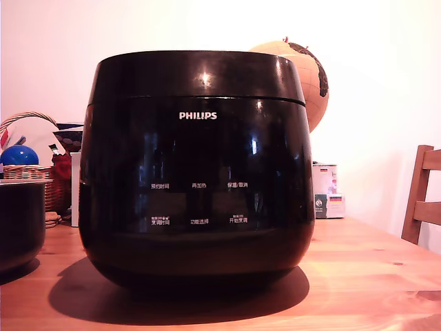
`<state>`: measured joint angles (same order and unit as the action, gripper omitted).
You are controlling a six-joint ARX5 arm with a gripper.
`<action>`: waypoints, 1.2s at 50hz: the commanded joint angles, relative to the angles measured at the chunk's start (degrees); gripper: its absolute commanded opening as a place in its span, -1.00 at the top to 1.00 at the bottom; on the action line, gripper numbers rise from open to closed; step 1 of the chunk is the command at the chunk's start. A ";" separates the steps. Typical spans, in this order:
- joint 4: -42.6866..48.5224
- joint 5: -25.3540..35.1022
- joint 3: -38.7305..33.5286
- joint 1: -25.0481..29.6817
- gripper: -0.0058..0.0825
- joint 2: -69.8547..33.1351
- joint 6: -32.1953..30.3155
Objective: Open the rice cooker by pressing the large metal button on the top of its lid with medium force
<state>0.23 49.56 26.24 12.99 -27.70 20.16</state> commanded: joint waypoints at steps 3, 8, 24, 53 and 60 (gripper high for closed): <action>-0.52 -1.33 2.99 2.16 0.92 -6.14 -8.09; -1.99 -3.78 5.20 4.87 0.92 -12.41 -10.75; -12.37 -16.98 6.54 17.49 0.92 -26.86 -20.55; -20.22 -32.33 6.56 28.22 0.92 -38.95 -23.69; -18.51 -32.46 6.56 28.48 0.92 -40.24 -23.87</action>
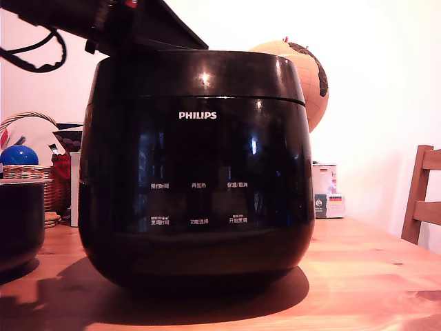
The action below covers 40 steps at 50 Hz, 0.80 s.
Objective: Open the rice cooker by pressing the large metal button on the top of its lid with medium force
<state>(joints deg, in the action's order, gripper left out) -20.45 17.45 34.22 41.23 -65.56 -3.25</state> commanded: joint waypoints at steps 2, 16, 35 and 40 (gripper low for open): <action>3.39 -0.39 -1.42 0.35 0.92 -2.38 -0.46; 12.33 -1.49 -1.42 0.83 0.92 -3.10 -1.77; 16.63 -2.23 -1.42 0.83 0.92 -5.38 -2.82; 16.63 -2.54 -1.42 0.83 0.92 -5.38 -2.82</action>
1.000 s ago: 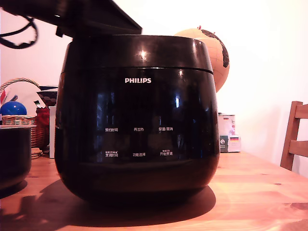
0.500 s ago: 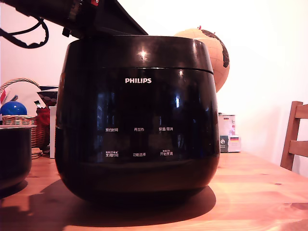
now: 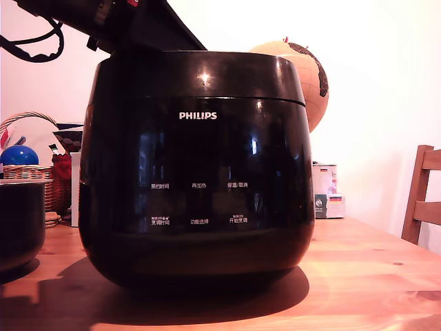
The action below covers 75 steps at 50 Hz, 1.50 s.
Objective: Open the rice cooker by pressing the large metal button on the top of its lid with medium force
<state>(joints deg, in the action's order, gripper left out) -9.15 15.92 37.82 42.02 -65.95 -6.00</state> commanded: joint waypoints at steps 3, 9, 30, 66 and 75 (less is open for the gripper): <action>5.97 -1.09 -5.03 0.04 0.92 -4.98 -0.07; 7.74 -1.55 -5.03 0.04 0.92 -4.98 -0.07; -2.21 -1.53 -5.03 0.04 0.92 -4.79 2.10; -8.13 -9.07 -5.01 -0.35 0.92 7.52 9.42; -4.39 -11.41 -5.01 -1.97 0.92 9.09 8.52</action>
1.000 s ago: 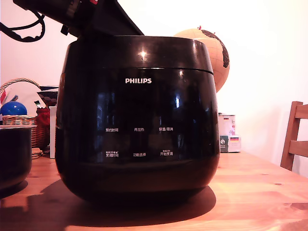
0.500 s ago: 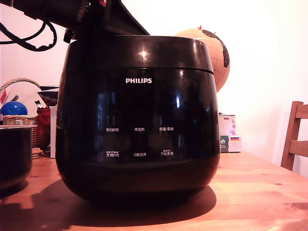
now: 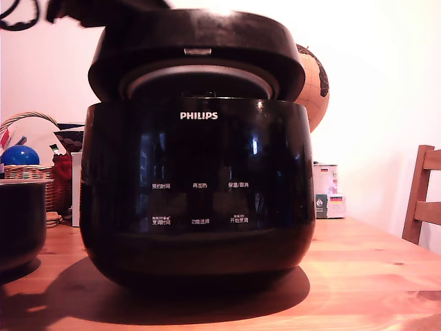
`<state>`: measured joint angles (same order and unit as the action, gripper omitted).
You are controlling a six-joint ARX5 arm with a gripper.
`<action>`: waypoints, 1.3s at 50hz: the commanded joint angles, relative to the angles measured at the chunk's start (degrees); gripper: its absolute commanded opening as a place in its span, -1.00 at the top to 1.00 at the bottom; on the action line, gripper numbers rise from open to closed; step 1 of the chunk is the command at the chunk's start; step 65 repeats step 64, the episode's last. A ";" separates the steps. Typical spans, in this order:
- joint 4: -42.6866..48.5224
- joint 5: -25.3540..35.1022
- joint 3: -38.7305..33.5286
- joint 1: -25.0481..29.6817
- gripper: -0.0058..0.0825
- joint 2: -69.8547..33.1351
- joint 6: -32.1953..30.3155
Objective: Open the rice cooker by pressing the large metal button on the top of its lid with medium force
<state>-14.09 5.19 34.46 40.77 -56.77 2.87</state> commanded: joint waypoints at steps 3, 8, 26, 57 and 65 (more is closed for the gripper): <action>1.14 -1.51 -1.64 -1.49 0.92 -0.07 -0.48; 1.86 -3.15 -1.64 -3.43 0.92 -0.07 -1.53; 6.45 -3.34 -1.64 -13.18 0.92 4.87 -1.97; 12.63 -3.98 -1.64 -22.51 0.92 13.75 -3.54; 12.74 -3.98 -1.64 -22.51 0.92 13.75 -3.54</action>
